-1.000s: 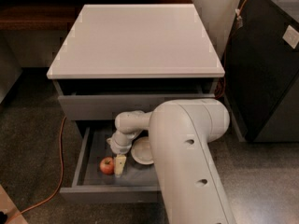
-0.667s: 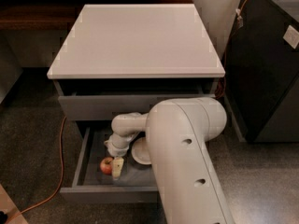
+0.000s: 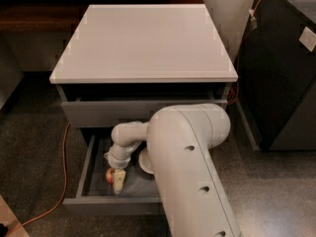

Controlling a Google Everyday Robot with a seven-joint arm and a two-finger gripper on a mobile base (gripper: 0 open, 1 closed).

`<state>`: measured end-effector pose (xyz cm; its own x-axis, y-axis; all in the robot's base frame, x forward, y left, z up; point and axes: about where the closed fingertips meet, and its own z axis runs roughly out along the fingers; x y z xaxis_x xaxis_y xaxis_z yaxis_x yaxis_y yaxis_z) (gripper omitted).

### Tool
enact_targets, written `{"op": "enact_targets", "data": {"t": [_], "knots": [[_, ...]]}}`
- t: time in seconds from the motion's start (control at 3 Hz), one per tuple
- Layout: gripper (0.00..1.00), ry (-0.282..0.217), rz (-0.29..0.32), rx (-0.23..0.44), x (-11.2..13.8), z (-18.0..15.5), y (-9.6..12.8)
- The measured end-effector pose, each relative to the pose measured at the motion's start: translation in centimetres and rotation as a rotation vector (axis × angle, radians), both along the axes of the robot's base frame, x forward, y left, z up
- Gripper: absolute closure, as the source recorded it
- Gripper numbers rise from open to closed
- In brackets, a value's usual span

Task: Pick apple from middle drawer and place on counter

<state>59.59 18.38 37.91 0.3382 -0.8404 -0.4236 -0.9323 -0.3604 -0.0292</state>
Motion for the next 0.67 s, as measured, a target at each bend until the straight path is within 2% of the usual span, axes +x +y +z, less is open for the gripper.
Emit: {"op": "enact_targets", "data": {"t": [0.33, 0.67], "knots": [[0.33, 0.01, 0.0, -0.004, -0.26, -0.34, 0.31], [0.57, 0.007, -0.02, -0.007, -0.41, 0.0, -0.14]]}}
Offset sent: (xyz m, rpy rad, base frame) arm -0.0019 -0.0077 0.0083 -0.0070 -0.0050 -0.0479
